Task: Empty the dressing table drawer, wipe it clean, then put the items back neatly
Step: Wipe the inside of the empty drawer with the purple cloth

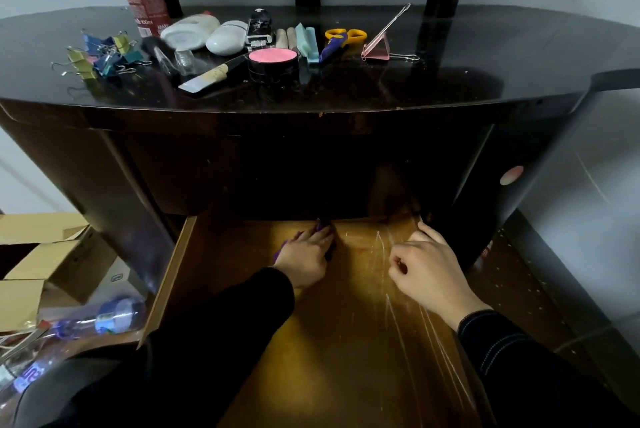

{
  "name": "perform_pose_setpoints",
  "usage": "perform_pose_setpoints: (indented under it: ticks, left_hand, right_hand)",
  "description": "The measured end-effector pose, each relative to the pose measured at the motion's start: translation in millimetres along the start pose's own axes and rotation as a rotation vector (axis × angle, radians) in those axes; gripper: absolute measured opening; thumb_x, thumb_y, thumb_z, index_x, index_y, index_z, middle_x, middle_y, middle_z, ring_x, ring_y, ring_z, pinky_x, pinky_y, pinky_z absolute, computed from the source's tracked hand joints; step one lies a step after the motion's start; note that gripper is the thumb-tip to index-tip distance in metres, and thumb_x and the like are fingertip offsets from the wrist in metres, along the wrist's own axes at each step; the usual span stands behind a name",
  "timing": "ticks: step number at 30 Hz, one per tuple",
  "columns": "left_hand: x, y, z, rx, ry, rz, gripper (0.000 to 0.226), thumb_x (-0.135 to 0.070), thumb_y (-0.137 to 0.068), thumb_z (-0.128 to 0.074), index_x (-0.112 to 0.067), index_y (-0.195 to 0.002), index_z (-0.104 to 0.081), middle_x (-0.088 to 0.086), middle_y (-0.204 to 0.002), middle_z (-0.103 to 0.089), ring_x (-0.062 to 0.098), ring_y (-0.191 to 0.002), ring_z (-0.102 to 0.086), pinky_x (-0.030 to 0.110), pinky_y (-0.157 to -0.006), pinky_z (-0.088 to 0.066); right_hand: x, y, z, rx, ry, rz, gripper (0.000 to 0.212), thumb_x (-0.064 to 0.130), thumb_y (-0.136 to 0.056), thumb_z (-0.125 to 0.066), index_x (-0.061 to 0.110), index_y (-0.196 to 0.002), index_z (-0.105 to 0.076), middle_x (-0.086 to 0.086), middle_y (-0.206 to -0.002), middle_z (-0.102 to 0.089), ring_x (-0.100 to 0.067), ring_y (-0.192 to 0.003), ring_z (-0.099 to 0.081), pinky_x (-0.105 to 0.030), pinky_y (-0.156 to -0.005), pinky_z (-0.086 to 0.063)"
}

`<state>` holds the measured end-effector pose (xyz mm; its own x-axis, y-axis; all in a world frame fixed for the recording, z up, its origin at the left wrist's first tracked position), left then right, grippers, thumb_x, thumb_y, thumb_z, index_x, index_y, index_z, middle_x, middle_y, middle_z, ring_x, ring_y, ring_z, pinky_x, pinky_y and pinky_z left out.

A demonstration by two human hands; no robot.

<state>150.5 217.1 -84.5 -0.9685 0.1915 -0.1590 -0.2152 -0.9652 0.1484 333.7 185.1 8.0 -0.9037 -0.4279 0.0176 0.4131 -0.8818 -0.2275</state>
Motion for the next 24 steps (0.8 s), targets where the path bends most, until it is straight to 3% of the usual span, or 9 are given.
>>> perform_pose_setpoints:
  ticks: [3, 6, 12, 14, 16, 18, 21, 24]
  left_hand:
    - [-2, -9, -4, -0.009, -0.009, 0.055, 0.066, -0.031, -0.099, -0.036, -0.025, -0.161, -0.014, -0.006, -0.169, -0.005, 0.020, -0.154, -0.006, 0.043, -0.125, -0.008]
    - [-15, 16, -11, 0.018, -0.049, -0.002, 0.069, -0.025, -0.097, -0.040, -0.026, -0.161, -0.013, -0.007, -0.168, -0.003, 0.020, -0.155, -0.004, 0.042, -0.125, -0.005]
    - [-60, 122, -50, 0.181, -0.105, -0.457, 0.063, -0.027, -0.103, -0.036, -0.032, -0.160, -0.011, -0.011, -0.168, -0.005, 0.019, -0.155, 0.000, 0.045, -0.126, -0.003]
    - [-57, 131, -52, 0.203, -0.097, -0.513, 0.060, -0.031, -0.104, -0.033, -0.035, -0.160, -0.009, -0.012, -0.168, -0.006, 0.017, -0.155, 0.000, 0.043, -0.126, -0.003]
    - [-44, 108, -40, 0.167, -0.036, -0.438, 0.060, -0.033, -0.105, -0.034, -0.038, -0.159, -0.009, -0.011, -0.167, -0.010, 0.017, -0.154, -0.006, 0.038, -0.126, -0.007]
    - [-19, 68, -22, 0.085, 0.067, -0.245, 0.061, -0.033, -0.104, -0.039, -0.037, -0.159, -0.013, -0.007, -0.167, -0.014, 0.018, -0.153, -0.011, 0.033, -0.125, -0.010]
    - [2, 26, -8, -0.026, 0.099, -0.030, 0.061, -0.030, -0.104, -0.040, -0.028, -0.160, -0.017, -0.005, -0.168, -0.012, 0.018, -0.155, -0.005, 0.036, -0.126, -0.005]
    - [-11, 33, -16, -0.009, 0.040, -0.042, 0.062, -0.029, -0.103, -0.040, -0.026, -0.160, -0.016, -0.005, -0.168, -0.007, 0.019, -0.155, -0.002, 0.038, -0.126, -0.004]
  right_hand:
    - [1, 0, 0, 0.017, 0.004, 0.005, 0.020, 0.034, -0.093, -0.058, 0.029, -0.076, -0.068, 0.014, -0.069, -0.058, -0.002, -0.087, -0.054, -0.031, -0.127, -0.011]
    - [2, 1, 2, 0.008, -0.019, -0.004, 0.022, 0.032, -0.093, -0.059, 0.028, -0.072, -0.066, 0.013, -0.066, -0.055, -0.003, -0.083, -0.051, -0.032, -0.127, -0.012]
    - [5, 2, 0, 0.025, 0.018, 0.007, 0.023, 0.030, -0.092, -0.061, 0.027, -0.068, -0.062, 0.013, -0.066, -0.052, -0.007, -0.086, -0.055, -0.033, -0.127, -0.011]
    - [3, 1, -1, 0.012, 0.006, 0.002, 0.022, 0.030, -0.091, -0.063, 0.027, -0.069, -0.064, 0.013, -0.065, -0.052, -0.007, -0.084, -0.055, -0.033, -0.126, -0.012]
    - [1, 1, -2, 0.002, -0.020, -0.006, 0.019, 0.030, -0.090, -0.064, 0.027, -0.071, -0.067, 0.013, -0.066, -0.053, -0.007, -0.082, -0.055, -0.033, -0.126, -0.015]
    - [0, 1, -1, -0.002, -0.028, -0.011, 0.019, 0.030, -0.091, -0.064, 0.027, -0.073, -0.069, 0.014, -0.066, -0.053, -0.006, -0.081, -0.052, -0.034, -0.126, -0.016]
    - [0, 0, 2, -0.003, -0.038, -0.009, 0.020, 0.030, -0.092, -0.062, 0.026, -0.074, -0.069, 0.013, -0.066, -0.054, -0.006, -0.081, -0.052, -0.033, -0.126, -0.014]
    - [1, 2, 4, -0.005, -0.047, -0.009, 0.021, 0.029, -0.092, -0.061, 0.025, -0.073, -0.069, 0.011, -0.067, -0.056, -0.008, -0.083, -0.055, -0.032, -0.127, -0.012]
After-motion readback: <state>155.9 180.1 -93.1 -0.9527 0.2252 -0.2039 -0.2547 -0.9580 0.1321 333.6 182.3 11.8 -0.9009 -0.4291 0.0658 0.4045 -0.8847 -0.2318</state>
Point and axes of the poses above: each hand's wrist, its own y-axis away from the middle knuckle, its own z-axis out of the back of the hand, x = y × z, the point moved 10 cm from there along -y, towards the middle knuckle
